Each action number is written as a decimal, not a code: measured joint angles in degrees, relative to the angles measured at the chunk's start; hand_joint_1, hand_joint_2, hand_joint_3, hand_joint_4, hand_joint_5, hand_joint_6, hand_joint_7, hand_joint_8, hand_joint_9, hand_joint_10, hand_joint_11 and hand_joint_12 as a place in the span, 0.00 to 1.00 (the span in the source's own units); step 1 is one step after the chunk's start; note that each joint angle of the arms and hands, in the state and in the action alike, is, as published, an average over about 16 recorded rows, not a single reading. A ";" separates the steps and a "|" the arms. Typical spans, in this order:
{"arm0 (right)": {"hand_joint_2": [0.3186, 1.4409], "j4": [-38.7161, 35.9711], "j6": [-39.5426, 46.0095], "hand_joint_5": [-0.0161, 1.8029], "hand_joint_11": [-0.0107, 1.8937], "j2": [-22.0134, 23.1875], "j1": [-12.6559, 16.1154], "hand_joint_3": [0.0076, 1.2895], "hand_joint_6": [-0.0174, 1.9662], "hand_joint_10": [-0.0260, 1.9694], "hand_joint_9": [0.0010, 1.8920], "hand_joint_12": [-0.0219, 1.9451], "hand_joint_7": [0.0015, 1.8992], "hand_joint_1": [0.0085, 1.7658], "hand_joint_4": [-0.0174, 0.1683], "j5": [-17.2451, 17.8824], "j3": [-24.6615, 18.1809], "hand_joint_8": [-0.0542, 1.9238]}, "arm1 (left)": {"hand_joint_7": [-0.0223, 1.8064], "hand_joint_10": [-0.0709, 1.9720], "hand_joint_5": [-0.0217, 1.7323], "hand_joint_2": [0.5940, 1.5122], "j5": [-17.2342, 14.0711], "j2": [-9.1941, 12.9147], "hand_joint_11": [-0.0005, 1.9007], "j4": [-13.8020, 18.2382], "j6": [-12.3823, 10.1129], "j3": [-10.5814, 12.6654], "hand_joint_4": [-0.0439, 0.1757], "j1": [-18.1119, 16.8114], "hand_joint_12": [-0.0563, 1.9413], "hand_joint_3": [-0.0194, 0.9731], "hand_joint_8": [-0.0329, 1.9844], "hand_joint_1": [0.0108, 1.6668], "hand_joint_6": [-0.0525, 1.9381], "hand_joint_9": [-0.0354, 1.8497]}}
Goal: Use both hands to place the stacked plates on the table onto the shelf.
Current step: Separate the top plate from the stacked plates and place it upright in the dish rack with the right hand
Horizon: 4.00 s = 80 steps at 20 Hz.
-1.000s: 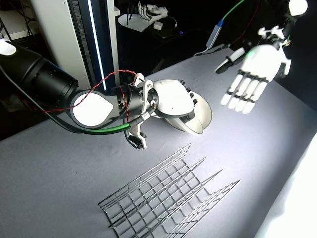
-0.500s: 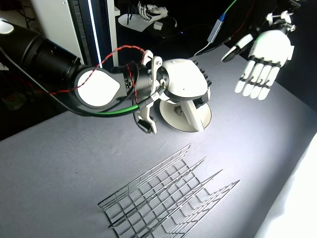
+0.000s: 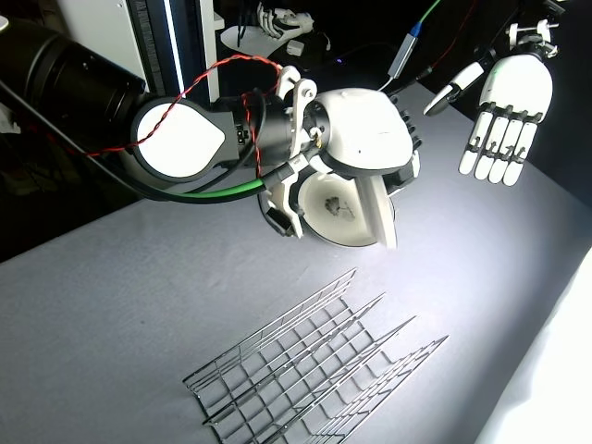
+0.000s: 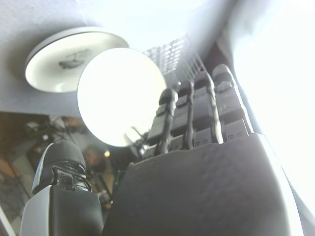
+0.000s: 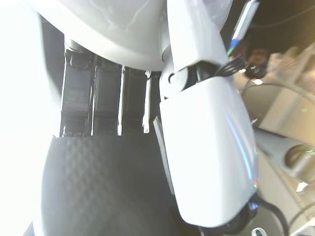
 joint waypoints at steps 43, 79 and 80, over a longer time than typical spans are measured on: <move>0.67 41.97 -0.71 0.45 0.43 9.34 14.94 0.00 0.56 0.61 0.49 0.71 0.51 0.79 0.05 -26.43 -0.59 0.50 | 0.02 0.04 0.03 0.52 2.03 -0.67 0.01 4.26 3.98 2.43 0.21 3.73 0.03 0.03 0.02 0.00 0.03 0.03; 0.67 39.62 -0.44 0.48 0.42 15.36 -0.73 0.00 0.53 0.61 0.49 0.70 0.51 0.78 0.05 -20.32 5.50 0.49 | 0.03 0.04 0.05 0.54 8.33 0.31 0.01 2.40 8.07 -12.33 0.21 9.69 0.03 0.03 0.02 0.00 0.04 0.03; 0.67 39.43 -0.45 0.48 0.42 15.42 -1.32 0.00 0.53 0.61 0.49 0.70 0.51 0.78 0.05 -20.15 5.59 0.49 | 0.03 0.04 0.05 0.54 8.66 0.27 0.01 2.32 8.16 -12.64 0.21 9.81 0.03 0.03 0.02 0.00 0.04 0.03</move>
